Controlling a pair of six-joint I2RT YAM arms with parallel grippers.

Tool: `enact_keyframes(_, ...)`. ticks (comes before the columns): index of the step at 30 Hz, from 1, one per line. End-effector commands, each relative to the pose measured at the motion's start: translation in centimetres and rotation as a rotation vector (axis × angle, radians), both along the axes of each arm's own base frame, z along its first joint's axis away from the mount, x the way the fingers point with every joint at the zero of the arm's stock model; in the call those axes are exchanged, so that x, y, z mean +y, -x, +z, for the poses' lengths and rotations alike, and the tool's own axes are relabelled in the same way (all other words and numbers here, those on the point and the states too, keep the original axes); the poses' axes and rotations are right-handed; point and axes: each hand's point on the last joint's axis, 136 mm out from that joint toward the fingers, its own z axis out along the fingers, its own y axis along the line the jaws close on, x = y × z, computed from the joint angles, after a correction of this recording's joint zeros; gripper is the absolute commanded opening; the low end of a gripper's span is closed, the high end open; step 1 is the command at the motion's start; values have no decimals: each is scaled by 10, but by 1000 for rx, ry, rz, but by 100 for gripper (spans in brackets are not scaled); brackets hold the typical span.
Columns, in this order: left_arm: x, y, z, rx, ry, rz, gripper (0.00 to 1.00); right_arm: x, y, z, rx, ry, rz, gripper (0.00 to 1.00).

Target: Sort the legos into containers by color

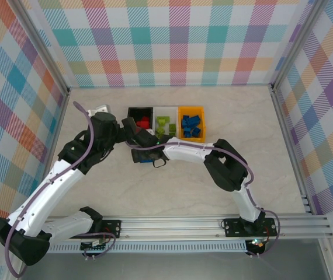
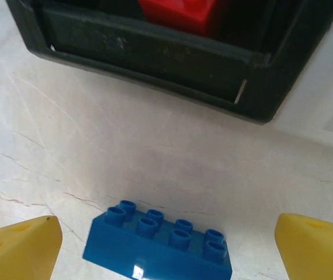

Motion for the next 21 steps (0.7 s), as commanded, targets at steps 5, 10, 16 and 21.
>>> enact_keyframes(5, 2, 0, -13, 28, -31, -7, 100, 5, 4, -16, 26, 53, 1, 93)
enact_keyframes(10, 5, 1, -16, 33, -32, 2, 100, 9, 3, -23, 38, 66, 5, 89)
enact_keyframes(16, 8, 0, -17, 39, -39, 9, 100, 11, 4, -26, 45, 65, 14, 78)
enact_keyframes(21, 8, -1, -18, 39, -38, 12, 100, 14, 7, -19, 37, 39, 28, 71)
